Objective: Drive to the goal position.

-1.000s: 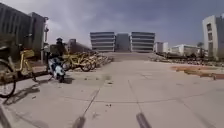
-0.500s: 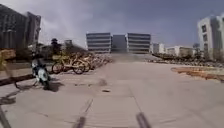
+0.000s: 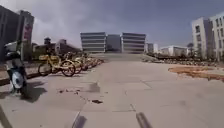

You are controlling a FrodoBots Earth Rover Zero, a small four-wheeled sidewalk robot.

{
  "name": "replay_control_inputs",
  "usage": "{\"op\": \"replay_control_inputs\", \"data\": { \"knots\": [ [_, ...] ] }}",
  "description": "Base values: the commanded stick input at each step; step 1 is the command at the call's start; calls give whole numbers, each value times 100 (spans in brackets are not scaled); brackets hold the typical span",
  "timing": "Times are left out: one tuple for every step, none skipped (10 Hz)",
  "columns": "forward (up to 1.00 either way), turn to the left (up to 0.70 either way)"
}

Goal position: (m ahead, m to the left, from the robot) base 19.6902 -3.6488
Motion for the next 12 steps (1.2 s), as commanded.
{"op": "replay_control_inputs", "data": {
  "knots": [
    [100,0],
    [100,0],
    [100,0],
    [100,0],
    [100,0],
    [100,0],
    [100,0],
    [100,0],
    [100,0],
    [100,0],
    [100,0],
    [100,0]
  ]
}}
